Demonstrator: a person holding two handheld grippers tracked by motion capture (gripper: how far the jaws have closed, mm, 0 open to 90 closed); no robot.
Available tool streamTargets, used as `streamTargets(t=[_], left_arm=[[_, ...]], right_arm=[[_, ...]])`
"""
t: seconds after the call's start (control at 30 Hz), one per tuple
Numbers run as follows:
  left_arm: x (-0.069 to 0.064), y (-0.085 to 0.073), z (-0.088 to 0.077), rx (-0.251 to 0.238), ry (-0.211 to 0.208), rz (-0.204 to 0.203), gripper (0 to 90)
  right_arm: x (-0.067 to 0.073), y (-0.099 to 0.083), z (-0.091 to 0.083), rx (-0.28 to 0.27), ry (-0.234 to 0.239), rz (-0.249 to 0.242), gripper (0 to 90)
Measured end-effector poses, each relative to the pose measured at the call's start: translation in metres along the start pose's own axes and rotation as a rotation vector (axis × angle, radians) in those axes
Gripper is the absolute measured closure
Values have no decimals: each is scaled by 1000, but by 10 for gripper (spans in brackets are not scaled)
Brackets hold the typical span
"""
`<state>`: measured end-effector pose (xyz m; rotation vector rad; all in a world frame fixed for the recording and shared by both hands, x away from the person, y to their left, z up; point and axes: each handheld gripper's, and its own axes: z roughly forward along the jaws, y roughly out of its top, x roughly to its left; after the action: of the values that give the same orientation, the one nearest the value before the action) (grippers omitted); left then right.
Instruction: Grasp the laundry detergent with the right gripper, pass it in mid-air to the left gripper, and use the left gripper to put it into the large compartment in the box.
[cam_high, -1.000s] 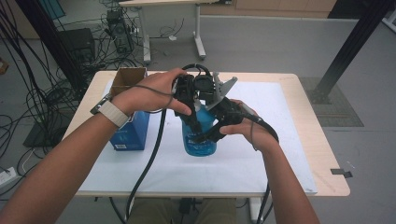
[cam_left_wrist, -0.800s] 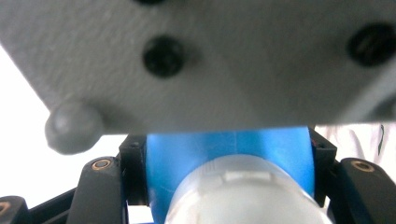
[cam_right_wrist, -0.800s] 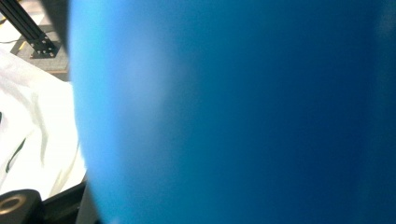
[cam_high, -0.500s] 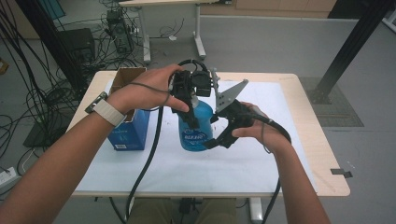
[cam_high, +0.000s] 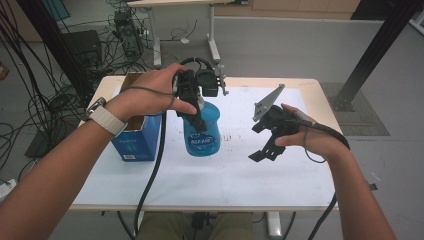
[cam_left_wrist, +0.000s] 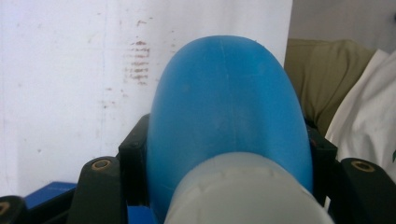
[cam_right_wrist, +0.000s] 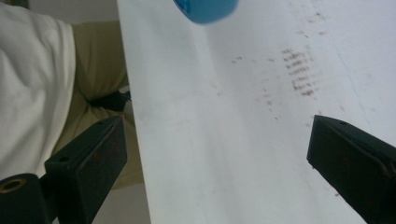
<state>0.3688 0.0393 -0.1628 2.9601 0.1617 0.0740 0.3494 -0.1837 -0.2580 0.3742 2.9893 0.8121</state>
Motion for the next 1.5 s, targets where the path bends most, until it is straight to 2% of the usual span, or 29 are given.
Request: streamTargets(t=[0.17,0.33,0.4,0.5,0.77,0.9,1.0,1.3,1.5], left_arm=[[6,-1,-5,1,20,-82,377],[11,-4,-10,-6,41,-171,377],[13,-5,-12,-12,49,-205,377],[16,-7,-15,-14,65,-242,377],[19,-9,-22,5,92,-311,377],[19,-11,-26,13,109,-358,376],[19,-13,-31,1,127,-399,377],[21,-14,-44,10,149,-484,376],[20,-15,-52,19,162,-522,377]], right_arm=[[-3,-4,-11,61,-51,-4,47],[-6,-7,-15,112,-71,-9,51],[-7,-8,-15,121,-65,-7,60],[-8,-8,-15,140,-75,-12,49],[-9,-9,-13,172,-76,-34,57],[-9,-10,-13,171,-77,-36,58],[-8,-11,-14,174,-79,-37,60],[-7,-12,-16,171,-77,-52,64],[-6,-13,-18,177,-77,-62,67]])
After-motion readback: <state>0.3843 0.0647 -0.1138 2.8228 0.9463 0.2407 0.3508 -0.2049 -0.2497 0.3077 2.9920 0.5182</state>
